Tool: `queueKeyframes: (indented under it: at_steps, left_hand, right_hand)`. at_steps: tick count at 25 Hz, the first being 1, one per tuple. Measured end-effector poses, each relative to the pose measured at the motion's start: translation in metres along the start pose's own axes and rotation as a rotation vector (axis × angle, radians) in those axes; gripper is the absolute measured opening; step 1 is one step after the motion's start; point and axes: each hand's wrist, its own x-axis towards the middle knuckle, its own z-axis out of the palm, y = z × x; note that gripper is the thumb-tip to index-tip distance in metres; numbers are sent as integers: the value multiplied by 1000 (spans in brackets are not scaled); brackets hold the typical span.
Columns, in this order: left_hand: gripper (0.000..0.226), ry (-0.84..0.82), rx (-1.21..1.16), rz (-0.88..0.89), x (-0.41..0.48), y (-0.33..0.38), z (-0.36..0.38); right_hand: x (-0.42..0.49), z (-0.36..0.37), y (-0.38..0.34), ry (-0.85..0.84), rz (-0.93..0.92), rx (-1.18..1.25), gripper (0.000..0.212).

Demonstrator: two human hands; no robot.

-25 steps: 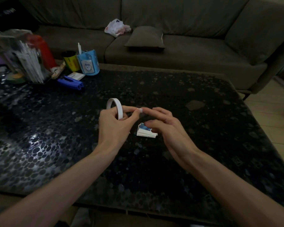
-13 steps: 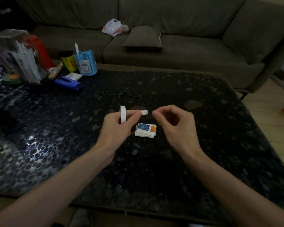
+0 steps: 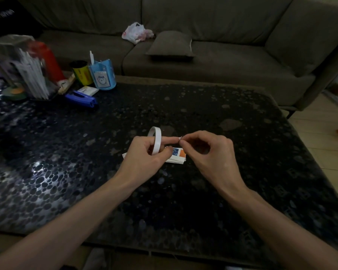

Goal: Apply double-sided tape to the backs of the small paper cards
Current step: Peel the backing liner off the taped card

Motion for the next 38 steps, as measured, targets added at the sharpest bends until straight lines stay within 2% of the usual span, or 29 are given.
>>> queueKeyframes:
  at_steps: [6, 11, 14, 18, 22, 25, 30, 33, 38]
  left_hand:
    - [30, 7, 37, 51, 2, -3, 0]
    - [13, 37, -56, 45, -3, 0, 3]
    - [16, 48, -63, 65, -3, 6, 6]
    - [32, 62, 24, 124, -5, 7, 20]
    - [23, 112, 88, 147, -4, 7, 19]
    - [23, 66, 111, 185, -4, 12, 13]
    - [44, -29, 79, 185, -11, 15, 7]
    - [41, -29, 71, 161, -14, 12, 4]
    - [38, -24, 62, 137, -17, 6, 12]
  right_hand:
    - [3, -2, 3, -30, 45, 52, 15]
    - [3, -8, 5, -81, 75, 213, 7]
    - [3, -5, 3, -29, 159, 375, 6]
    - [5, -2, 0, 50, 274, 541, 9]
    - [2, -6, -5, 69, 211, 483, 11]
    - [0, -10, -9, 44, 206, 456, 11]
    - [5, -16, -15, -39, 294, 546, 10]
    - [4, -14, -16, -96, 324, 571, 11]
    - [-6, -11, -6, -100, 333, 532, 9]
